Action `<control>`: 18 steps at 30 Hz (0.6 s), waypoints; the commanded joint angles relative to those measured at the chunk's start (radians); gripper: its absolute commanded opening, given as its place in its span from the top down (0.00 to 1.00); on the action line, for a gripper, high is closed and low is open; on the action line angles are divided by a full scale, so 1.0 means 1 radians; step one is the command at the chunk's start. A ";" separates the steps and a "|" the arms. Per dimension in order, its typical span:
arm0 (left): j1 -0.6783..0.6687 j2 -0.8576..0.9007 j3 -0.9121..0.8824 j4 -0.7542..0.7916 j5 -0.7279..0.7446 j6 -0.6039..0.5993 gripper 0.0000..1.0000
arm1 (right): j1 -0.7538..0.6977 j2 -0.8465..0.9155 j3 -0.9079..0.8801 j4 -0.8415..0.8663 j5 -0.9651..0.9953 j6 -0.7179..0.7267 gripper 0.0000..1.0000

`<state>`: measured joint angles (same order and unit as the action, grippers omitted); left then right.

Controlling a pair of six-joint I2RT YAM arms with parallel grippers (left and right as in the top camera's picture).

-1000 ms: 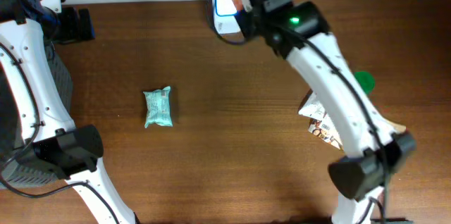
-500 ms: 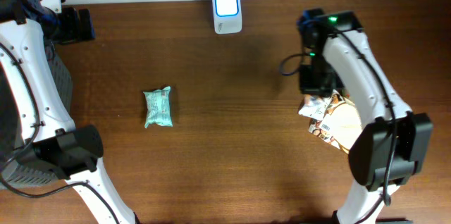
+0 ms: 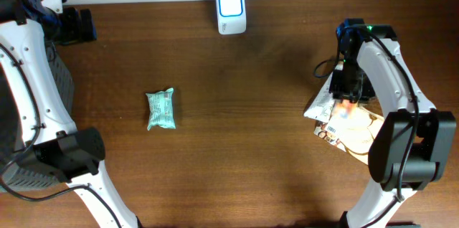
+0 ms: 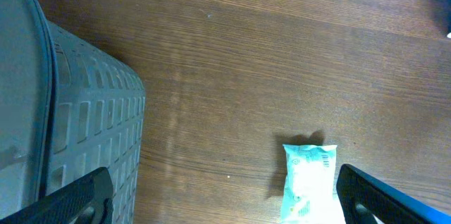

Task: Scan the item barcode
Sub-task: 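Carry the juice box right and set it down by the jar, then reach the right gripper to the mint-green packet and grasp it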

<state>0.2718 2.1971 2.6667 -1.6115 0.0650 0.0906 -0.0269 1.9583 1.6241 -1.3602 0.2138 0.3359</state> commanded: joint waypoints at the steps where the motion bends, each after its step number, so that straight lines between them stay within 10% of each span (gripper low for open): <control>1: 0.006 -0.013 0.004 0.002 0.010 0.019 0.01 | -0.007 -0.004 0.035 -0.012 -0.061 -0.055 0.46; 8: 0.006 -0.013 0.004 0.002 0.010 0.019 0.01 | 0.172 -0.005 0.315 0.040 -0.516 -0.153 0.29; 10: 0.006 -0.013 0.004 0.002 0.010 0.019 0.01 | 0.269 0.006 0.294 0.188 -0.626 -0.131 0.01; 18: 0.006 -0.013 0.004 0.002 0.010 0.019 0.01 | 0.650 0.246 0.290 0.570 -0.648 0.152 0.15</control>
<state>0.2718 2.1971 2.6667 -1.6100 0.0647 0.0910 0.5552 2.1334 1.9205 -0.8169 -0.4171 0.4004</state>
